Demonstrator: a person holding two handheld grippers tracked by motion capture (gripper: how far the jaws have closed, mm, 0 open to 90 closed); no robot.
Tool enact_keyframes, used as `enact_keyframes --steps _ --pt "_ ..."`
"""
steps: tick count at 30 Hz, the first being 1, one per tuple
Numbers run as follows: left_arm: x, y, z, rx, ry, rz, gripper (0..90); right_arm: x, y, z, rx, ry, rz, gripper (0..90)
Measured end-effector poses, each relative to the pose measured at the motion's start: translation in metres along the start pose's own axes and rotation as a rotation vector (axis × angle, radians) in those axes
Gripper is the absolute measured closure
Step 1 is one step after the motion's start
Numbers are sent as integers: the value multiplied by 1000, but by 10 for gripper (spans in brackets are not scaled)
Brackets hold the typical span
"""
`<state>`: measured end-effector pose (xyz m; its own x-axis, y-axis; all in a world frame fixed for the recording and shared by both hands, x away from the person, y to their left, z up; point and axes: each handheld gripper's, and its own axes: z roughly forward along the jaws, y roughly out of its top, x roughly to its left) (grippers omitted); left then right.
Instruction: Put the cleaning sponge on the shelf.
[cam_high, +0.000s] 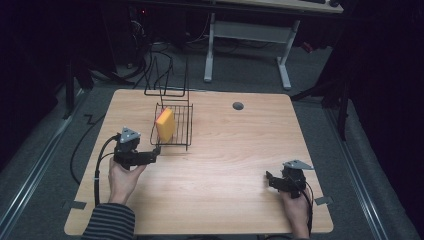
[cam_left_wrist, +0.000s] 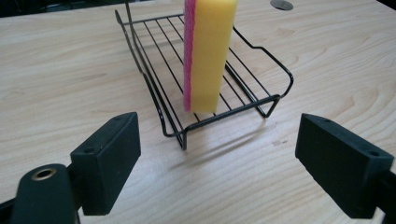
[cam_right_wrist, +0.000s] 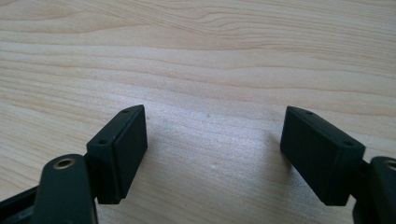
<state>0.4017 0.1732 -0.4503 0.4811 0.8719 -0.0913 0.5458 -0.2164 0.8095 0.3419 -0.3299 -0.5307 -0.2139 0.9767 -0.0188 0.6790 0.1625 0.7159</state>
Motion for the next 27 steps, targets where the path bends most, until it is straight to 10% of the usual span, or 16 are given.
enact_keyframes --steps 27 --pt "21 -52 -17 15 -2 -93 166 0 0 0 0 -1 -1 232"
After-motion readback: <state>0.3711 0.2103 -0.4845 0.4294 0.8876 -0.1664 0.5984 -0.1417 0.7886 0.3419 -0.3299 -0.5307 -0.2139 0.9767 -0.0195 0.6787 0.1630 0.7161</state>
